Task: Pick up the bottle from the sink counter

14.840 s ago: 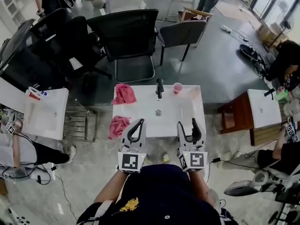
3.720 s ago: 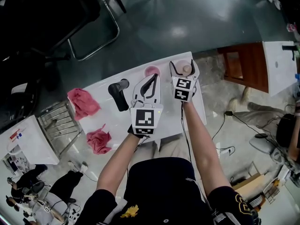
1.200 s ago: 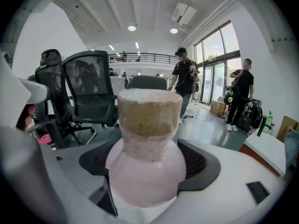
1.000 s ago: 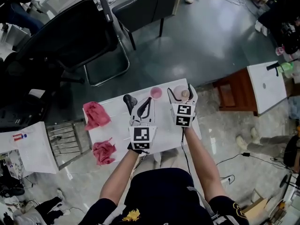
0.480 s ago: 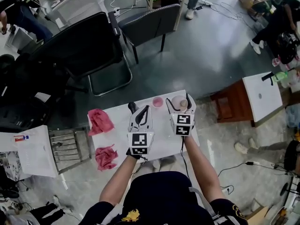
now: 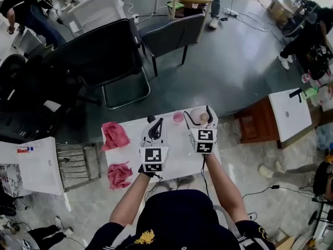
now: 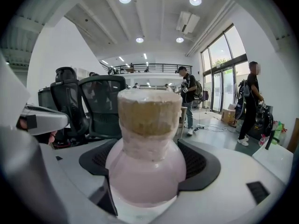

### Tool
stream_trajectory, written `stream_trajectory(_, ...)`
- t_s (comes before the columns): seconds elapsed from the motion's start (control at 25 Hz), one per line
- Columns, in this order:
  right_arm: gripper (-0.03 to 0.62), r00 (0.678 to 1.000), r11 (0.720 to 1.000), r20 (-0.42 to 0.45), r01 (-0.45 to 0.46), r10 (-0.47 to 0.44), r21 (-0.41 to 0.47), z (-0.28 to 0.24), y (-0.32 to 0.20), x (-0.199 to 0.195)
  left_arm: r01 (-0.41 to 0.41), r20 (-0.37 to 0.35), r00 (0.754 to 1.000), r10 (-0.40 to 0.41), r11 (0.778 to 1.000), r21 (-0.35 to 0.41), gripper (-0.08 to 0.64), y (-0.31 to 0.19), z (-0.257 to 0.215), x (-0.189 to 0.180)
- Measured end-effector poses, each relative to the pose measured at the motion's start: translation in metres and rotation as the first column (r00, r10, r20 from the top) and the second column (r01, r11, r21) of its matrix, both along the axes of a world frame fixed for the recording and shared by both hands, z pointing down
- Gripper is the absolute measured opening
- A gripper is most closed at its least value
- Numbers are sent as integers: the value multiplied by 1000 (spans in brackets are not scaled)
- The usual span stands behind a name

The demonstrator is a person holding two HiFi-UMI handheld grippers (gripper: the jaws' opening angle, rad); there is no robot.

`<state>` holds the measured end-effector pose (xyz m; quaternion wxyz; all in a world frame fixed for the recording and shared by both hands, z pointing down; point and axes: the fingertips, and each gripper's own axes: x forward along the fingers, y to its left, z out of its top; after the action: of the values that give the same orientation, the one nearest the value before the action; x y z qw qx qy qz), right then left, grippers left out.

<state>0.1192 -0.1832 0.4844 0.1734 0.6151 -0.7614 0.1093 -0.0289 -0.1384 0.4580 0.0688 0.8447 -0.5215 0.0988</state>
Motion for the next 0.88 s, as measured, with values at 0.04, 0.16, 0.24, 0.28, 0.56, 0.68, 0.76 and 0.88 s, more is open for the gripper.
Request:
stream_trajectory(0.04,430,1000,1000,3,8,-8,3,-4,0,-3,2,0,1000,-2,1000,2,18,0,-3,-2)
stream_trajectory(0.16,430,999,999,16,38,-38,4,-15,1,-13,6,-5,1000,-6,1000,10,18,2,-13,-8)
stream_trajectory(0.24,430,998,998,22,60,-60,8,-21,2,-21,10,-2,1000,-10,1000,16,18,3,-19,-14)
stream_trajectory(0.28,430,997,997,23,70,-70,13,-25,2,-25,14,0,1000,-14,1000,20,18,3,-21,-17)
stream_trajectory(0.56,430,993,993,29,116,-117,36,-47,6,-48,67,14,998,-67,998,20,18,5,-33,-38)
stream_trajectory(0.68,430,990,990,34,133,-134,47,-58,10,-56,80,18,997,-80,997,24,18,9,-38,-45)
stream_trajectory(0.76,430,988,988,35,146,-148,54,-65,13,-64,89,21,996,-89,996,25,18,13,-41,-51)
stream_trajectory(0.88,430,985,984,40,168,-170,67,-76,17,-77,97,42,994,-98,995,39,18,17,-46,-62)
